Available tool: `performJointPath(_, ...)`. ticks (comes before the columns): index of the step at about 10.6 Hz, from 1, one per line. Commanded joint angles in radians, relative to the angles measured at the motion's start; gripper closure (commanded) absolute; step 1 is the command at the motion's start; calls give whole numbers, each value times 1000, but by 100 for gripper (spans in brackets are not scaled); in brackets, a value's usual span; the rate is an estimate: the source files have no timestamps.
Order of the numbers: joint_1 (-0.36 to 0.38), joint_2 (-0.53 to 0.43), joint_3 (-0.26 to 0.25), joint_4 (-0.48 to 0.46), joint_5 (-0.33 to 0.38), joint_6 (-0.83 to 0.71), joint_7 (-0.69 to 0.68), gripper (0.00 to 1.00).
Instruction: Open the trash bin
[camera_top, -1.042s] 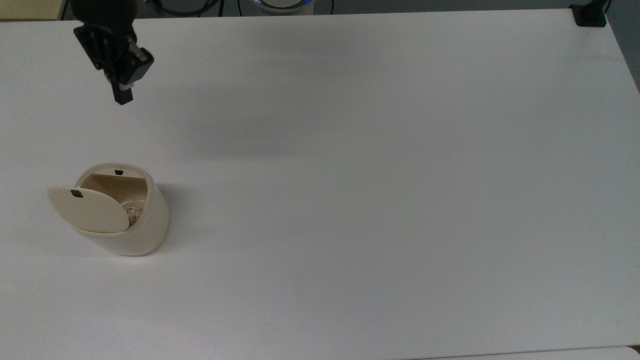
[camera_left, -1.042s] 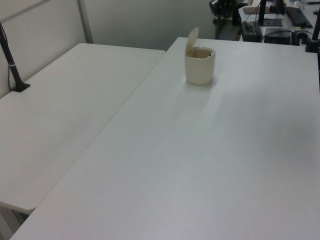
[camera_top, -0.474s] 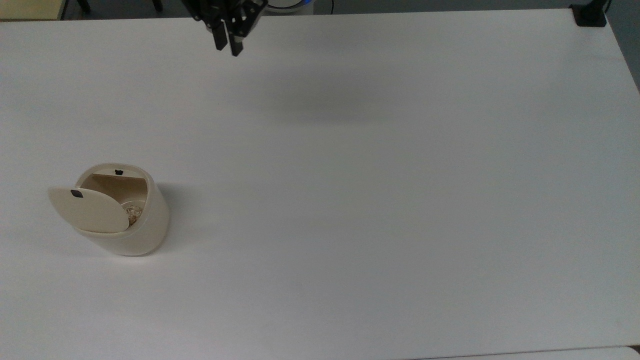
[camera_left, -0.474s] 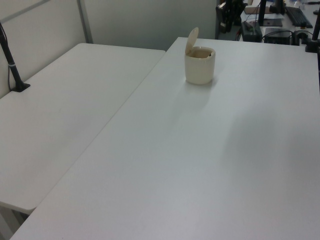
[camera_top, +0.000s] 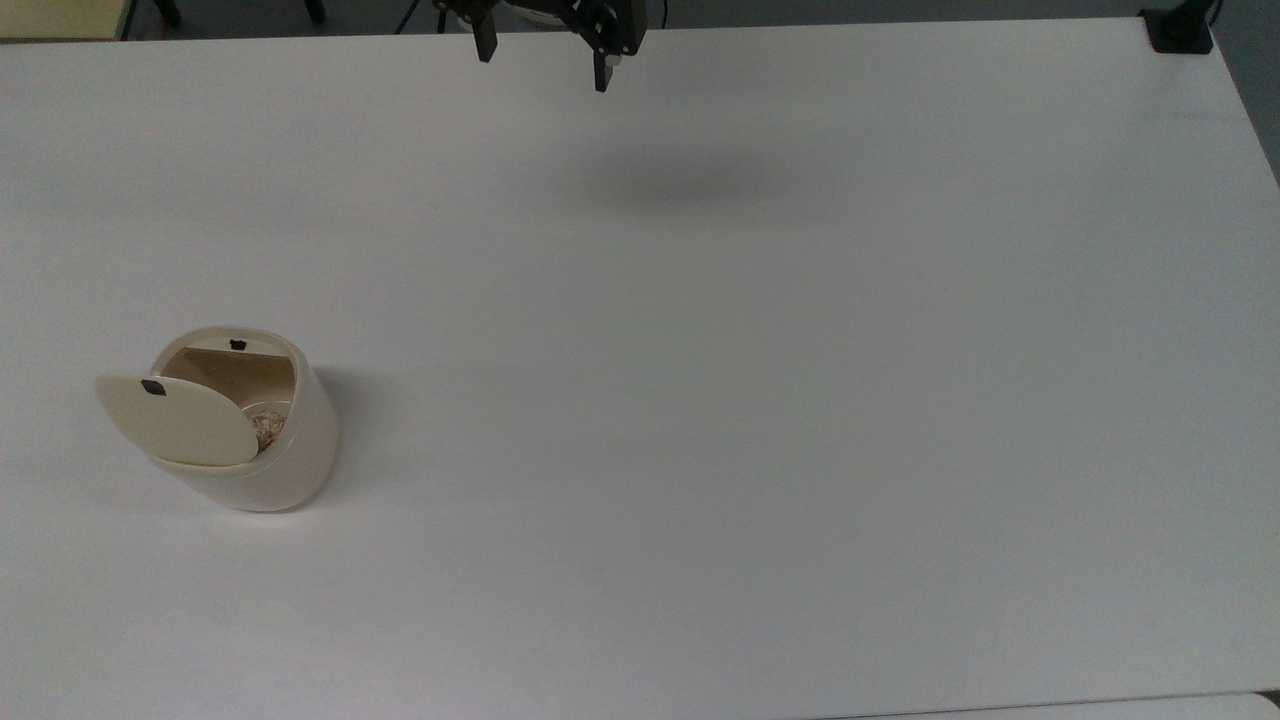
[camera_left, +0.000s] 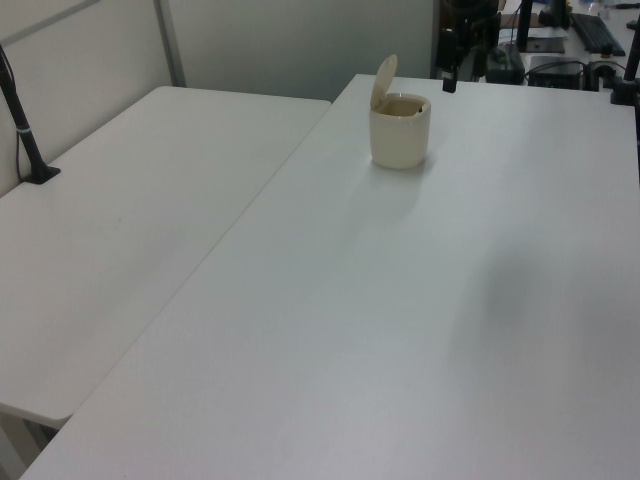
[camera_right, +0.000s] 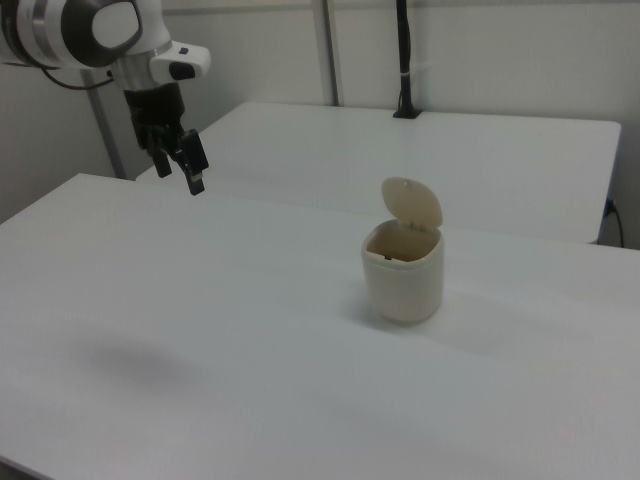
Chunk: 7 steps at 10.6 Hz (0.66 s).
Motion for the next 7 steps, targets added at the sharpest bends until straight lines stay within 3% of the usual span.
performJointPath(1,7,-2,-9,-16,-8,-5,-223,0)
performJointPath(4,2,17,-9,-10,-78,46,-306,0)
performJointPath(7,-5,18,-20,30,-77,30,-300,0)
